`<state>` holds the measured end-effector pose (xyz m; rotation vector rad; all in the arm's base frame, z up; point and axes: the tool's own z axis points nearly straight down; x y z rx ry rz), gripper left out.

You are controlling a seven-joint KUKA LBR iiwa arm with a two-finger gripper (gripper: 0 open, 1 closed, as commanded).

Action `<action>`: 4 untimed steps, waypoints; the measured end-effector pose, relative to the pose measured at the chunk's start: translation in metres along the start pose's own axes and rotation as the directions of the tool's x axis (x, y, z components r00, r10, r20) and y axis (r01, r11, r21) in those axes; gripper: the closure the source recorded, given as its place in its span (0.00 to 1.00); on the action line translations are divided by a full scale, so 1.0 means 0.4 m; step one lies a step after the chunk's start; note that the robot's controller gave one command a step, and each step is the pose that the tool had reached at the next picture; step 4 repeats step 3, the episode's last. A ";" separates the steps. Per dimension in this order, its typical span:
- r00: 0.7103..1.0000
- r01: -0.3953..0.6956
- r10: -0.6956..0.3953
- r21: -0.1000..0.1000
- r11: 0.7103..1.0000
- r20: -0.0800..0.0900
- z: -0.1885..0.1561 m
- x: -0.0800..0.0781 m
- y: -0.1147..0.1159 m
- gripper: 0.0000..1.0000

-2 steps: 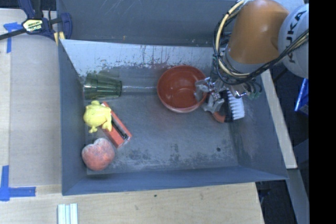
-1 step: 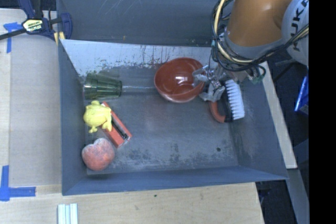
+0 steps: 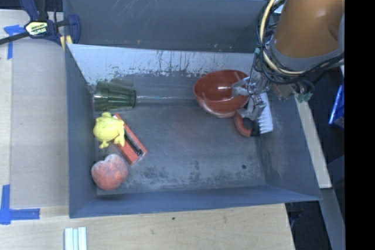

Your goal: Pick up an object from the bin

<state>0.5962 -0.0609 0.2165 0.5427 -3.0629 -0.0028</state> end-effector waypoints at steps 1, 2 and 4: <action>0.956 0.292 -0.292 -0.010 0.956 -0.006 0.159 -0.056 0.014 1.00; 0.959 0.284 -0.284 -0.001 0.959 0.001 0.266 -0.024 -0.019 1.00; 0.955 0.297 -0.297 -0.003 0.955 0.005 -0.007 -0.075 0.024 1.00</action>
Offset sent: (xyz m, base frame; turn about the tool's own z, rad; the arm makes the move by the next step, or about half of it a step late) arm 0.0083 -0.0038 -0.1063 -0.2922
